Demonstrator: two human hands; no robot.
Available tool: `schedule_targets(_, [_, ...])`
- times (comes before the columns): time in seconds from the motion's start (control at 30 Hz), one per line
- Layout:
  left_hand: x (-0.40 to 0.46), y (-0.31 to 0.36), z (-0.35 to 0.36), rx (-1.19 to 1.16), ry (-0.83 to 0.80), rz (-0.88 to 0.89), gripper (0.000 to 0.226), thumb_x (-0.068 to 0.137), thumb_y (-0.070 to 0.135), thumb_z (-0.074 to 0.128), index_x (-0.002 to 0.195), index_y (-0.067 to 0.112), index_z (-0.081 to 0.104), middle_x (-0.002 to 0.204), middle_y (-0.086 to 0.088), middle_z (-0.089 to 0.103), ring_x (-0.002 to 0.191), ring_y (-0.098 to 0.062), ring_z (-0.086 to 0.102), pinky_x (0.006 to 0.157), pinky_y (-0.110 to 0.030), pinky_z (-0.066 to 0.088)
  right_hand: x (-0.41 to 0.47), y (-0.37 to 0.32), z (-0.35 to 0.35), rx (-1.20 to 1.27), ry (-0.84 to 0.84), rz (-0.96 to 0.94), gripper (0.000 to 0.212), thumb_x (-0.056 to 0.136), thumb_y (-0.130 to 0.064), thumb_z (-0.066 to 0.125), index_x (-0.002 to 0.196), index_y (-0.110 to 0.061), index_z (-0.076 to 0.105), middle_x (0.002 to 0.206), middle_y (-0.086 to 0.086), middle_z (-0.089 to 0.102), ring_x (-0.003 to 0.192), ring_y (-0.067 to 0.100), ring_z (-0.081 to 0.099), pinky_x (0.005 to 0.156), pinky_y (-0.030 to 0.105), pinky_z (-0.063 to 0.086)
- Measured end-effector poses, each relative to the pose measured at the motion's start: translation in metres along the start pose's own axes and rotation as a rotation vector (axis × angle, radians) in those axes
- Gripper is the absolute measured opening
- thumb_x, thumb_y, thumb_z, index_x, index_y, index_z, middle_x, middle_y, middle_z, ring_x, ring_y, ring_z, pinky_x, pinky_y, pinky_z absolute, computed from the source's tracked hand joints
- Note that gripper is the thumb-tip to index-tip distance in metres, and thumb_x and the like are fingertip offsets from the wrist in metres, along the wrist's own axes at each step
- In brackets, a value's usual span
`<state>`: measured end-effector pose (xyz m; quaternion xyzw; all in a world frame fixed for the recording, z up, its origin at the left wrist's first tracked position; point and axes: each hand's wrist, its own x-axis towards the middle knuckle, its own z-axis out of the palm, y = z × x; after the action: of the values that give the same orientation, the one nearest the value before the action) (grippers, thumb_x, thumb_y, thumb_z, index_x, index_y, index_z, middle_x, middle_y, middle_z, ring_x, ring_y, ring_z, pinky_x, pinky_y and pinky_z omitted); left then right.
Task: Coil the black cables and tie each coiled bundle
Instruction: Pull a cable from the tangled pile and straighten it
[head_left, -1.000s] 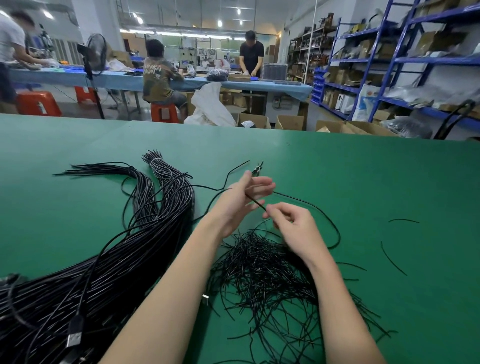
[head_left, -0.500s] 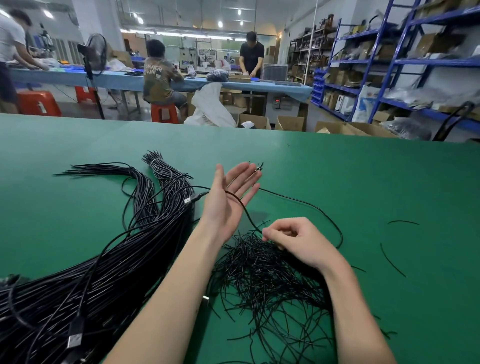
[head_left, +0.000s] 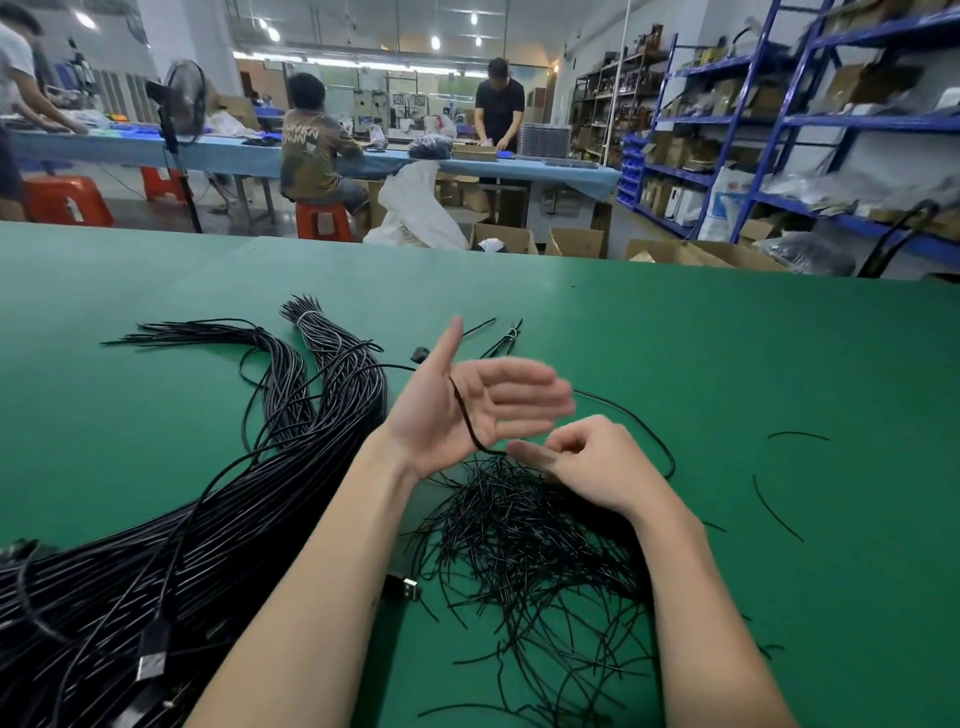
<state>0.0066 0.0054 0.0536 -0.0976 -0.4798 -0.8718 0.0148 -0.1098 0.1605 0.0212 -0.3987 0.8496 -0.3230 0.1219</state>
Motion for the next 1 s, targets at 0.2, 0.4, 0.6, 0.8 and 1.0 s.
schedule_targets(0.2, [0.005, -0.002, 0.007, 0.530, -0.061, -0.482, 0.103, 0.095, 0.072, 0.002, 0.123, -0.007, 0.064, 0.133, -0.021, 0.062, 0.131, -0.030, 0.055, 0.116, -0.046, 0.037, 0.024, -0.047, -0.057, -0.316, -0.302, -0.026, 0.019, 0.092, -0.035, 0.065, 0.076, -0.029, 0.073, 0.072, -0.012, 0.068, 0.069, 0.009, 0.056, 0.069, 0.028, 0.045])
schedule_targets(0.4, [0.014, -0.006, 0.008, 0.675, 0.180, -0.331, 0.093, 0.096, 0.070, 0.000, 0.122, 0.016, 0.071, 0.130, 0.004, 0.067, 0.131, -0.006, 0.053, 0.119, -0.041, 0.029, 0.041, -0.114, -0.087, -0.404, -0.108, -0.154, 0.019, 0.096, -0.019, 0.059, 0.091, -0.026, 0.076, 0.079, -0.014, 0.071, 0.077, 0.003, 0.059, 0.061, 0.019, 0.042])
schedule_targets(0.6, [0.016, -0.004, 0.000, 0.424, 0.384, -0.004, 0.078, 0.097, 0.067, 0.000, 0.125, 0.025, 0.059, 0.141, 0.008, 0.057, 0.136, -0.010, 0.047, 0.113, -0.051, 0.032, 0.021, -0.099, -0.050, 0.132, 0.044, -0.238, 0.008, 0.098, -0.020, 0.060, 0.098, -0.021, 0.068, 0.070, -0.008, 0.071, 0.050, -0.005, 0.054, 0.050, 0.015, 0.038])
schedule_targets(0.8, [0.017, -0.008, -0.002, 0.066, 0.417, 0.205, 0.069, 0.107, 0.049, 0.011, 0.144, 0.004, 0.047, 0.143, -0.011, 0.057, 0.139, -0.021, 0.047, 0.111, -0.038, 0.037, 0.005, -0.039, -0.002, 0.604, -0.267, -0.078, 0.028, 0.104, -0.031, 0.058, 0.088, -0.014, 0.073, 0.067, 0.002, 0.065, 0.049, 0.011, 0.049, 0.047, 0.018, 0.039])
schedule_targets(1.0, [0.008, -0.005, 0.001, -0.066, 0.125, 0.182, 0.072, 0.106, 0.048, 0.014, 0.136, -0.004, 0.055, 0.141, -0.023, 0.055, 0.133, -0.037, 0.052, 0.108, -0.051, 0.045, 0.014, -0.015, -0.013, 0.237, -0.285, -0.033, 0.066, 0.070, -0.084, 0.066, 0.062, -0.019, 0.071, 0.053, -0.002, 0.046, 0.050, 0.014, 0.039, 0.054, 0.024, 0.036])
